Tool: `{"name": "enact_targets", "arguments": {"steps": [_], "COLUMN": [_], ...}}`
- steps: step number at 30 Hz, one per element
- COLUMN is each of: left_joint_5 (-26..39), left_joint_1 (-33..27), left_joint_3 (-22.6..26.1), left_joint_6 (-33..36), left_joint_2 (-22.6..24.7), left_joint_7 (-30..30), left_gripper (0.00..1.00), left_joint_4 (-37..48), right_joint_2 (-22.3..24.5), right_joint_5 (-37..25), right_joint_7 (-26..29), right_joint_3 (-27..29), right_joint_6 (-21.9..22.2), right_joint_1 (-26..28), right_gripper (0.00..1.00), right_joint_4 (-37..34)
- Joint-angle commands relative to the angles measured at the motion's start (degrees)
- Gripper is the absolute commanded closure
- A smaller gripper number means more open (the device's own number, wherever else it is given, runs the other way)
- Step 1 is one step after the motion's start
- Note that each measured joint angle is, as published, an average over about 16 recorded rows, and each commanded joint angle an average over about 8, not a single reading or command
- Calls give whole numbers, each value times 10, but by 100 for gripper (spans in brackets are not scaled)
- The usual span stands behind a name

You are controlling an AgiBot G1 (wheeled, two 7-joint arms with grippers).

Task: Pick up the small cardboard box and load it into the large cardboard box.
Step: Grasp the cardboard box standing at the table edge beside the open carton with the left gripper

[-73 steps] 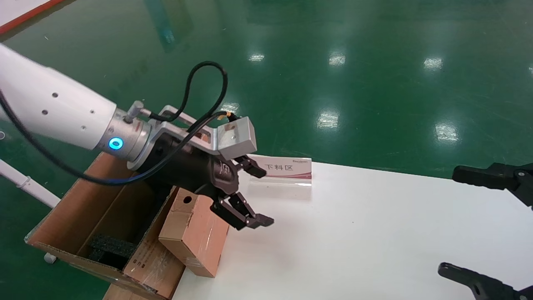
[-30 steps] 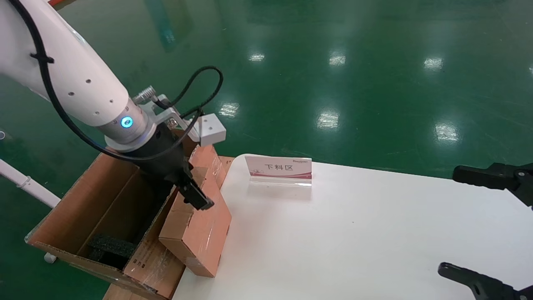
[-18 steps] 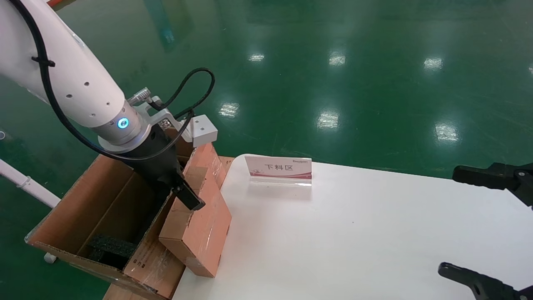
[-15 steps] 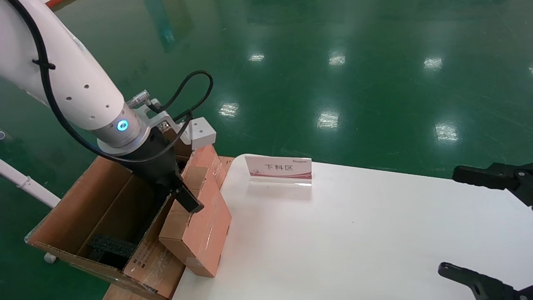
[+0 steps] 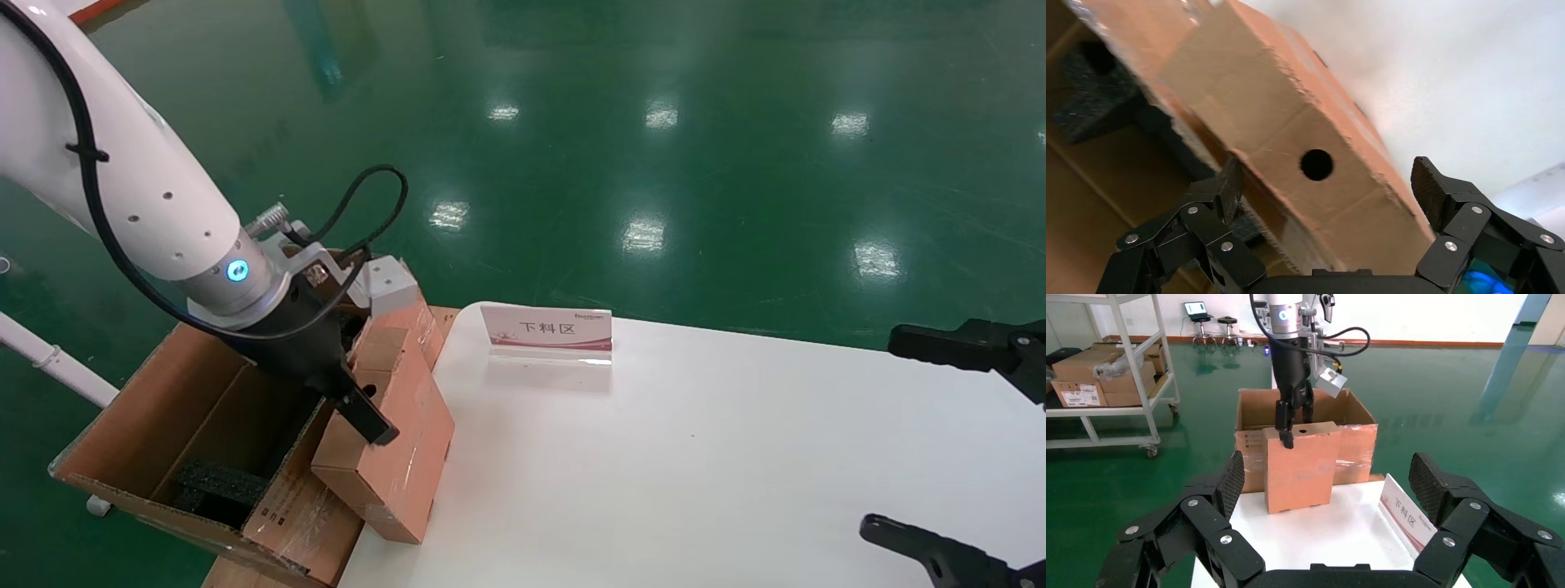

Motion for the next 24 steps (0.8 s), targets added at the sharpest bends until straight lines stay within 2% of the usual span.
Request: {"name": "enact_targets", "arguments": {"steps": [1, 19, 20, 24], "left_joint_5": [-6, -5, -5, -5], "left_joint_1": [3, 16, 16, 16], "left_joint_3": [3, 27, 27, 26], "left_joint_6": [-2, -7, -7, -6], "left_joint_2": [-1, 10, 10, 9], "left_joint_7": [-1, -12, -12, -11], "left_gripper": [0, 0, 7, 57], "left_joint_4": [0, 1, 1, 1], "right_joint_2": [0, 0, 0, 0], "right_joint_5": [0, 0, 1, 1], "right_joint_7": [0, 0, 0, 0], "right_joint_3": [0, 0, 0, 0], "right_joint_6": [0, 0, 0, 0], "right_joint_1": [0, 0, 0, 0], "right_gripper": [0, 0, 0, 0], "right_joint_4": [0, 0, 0, 0]}}
